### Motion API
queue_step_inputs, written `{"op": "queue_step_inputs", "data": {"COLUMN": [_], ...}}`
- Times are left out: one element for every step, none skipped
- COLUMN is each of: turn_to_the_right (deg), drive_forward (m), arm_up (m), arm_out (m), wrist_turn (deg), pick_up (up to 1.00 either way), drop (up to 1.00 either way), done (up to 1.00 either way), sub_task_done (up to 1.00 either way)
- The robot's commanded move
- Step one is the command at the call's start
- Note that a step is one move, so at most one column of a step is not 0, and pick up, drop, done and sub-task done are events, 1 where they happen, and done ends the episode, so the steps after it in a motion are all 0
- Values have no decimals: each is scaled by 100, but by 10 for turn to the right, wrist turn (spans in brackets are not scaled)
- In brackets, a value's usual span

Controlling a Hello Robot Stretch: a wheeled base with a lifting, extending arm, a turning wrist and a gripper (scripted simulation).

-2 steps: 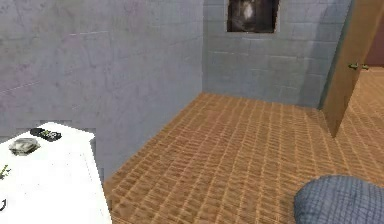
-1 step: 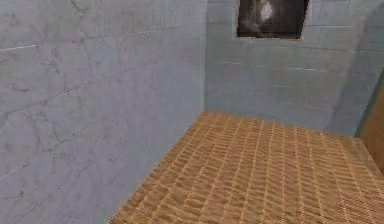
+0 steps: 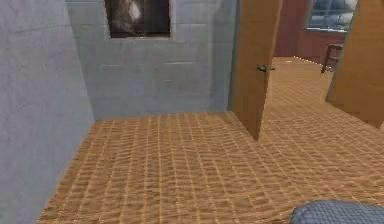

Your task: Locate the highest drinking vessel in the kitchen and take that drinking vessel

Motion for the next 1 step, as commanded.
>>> {"op": "queue_step_inputs", "data": {"turn_to_the_right": [0], "drive_forward": [100], "arm_up": [0], "arm_out": [0], "wrist_turn": [0], "pick_up": [0], "drop": [0], "done": [0], "sub_task_done": [0]}}
